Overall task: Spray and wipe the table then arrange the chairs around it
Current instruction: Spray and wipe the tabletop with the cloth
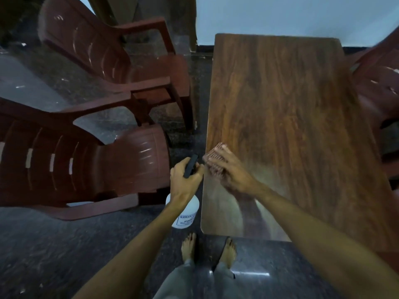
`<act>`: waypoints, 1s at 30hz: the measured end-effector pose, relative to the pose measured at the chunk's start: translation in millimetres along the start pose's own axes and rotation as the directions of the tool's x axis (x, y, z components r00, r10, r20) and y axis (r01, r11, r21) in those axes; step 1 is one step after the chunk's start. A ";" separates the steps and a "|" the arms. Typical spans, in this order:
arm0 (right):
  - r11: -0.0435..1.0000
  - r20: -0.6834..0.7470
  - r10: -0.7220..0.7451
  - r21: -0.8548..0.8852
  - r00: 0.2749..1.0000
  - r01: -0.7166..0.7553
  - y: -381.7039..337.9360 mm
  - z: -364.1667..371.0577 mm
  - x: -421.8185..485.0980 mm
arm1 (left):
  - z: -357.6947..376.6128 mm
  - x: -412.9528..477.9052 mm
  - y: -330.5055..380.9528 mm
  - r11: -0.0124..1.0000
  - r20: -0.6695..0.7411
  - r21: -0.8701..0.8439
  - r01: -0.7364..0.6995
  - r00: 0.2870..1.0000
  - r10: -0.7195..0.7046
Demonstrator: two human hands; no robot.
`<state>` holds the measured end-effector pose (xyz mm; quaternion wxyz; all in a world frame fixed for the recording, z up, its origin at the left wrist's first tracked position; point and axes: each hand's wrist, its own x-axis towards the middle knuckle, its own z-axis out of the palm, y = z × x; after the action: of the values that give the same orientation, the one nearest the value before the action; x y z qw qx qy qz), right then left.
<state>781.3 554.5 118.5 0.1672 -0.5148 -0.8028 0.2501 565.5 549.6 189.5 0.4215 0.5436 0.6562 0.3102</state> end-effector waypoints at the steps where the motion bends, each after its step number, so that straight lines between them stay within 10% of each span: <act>1: 0.995 -0.074 0.102 0.028 0.992 -0.100 5.6 -8.2 -6.6 | 2.1 -2.0 0.1 1.000 0.022 0.004 -0.009 1.000 0.009; 4: 0.864 -0.269 0.503 0.182 0.822 -0.469 30.5 -31.0 -45.7 | 14.1 -14.1 9.1 0.997 0.117 0.005 -0.075 0.990 0.074; 11: 0.621 -0.365 0.758 0.148 0.541 -0.770 59.1 -53.8 -200.3 | 56.6 -71.9 30.5 0.993 0.318 0.028 -0.113 0.943 0.099; 23: 0.682 -0.377 0.713 0.175 0.591 -0.710 60.2 -48.5 -206.6 | 74.9 -145.0 1.6 0.995 0.207 0.098 0.019 0.978 -0.039; 28: 0.957 -0.161 0.290 0.051 0.943 -0.286 -3.9 10.8 -151.5 | 50.0 -152.4 -7.2 0.997 0.112 0.078 0.028 0.993 -0.037; 30: 0.982 -0.105 0.188 0.045 0.977 -0.184 -11.3 14.9 -128.5 | 36.8 -150.0 -11.5 0.996 0.063 0.088 0.035 0.997 -0.040</act>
<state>818.2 430.1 111.5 0.1955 -0.5974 -0.7363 0.2505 601.1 399.0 195.3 0.4243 0.5586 0.6652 0.2560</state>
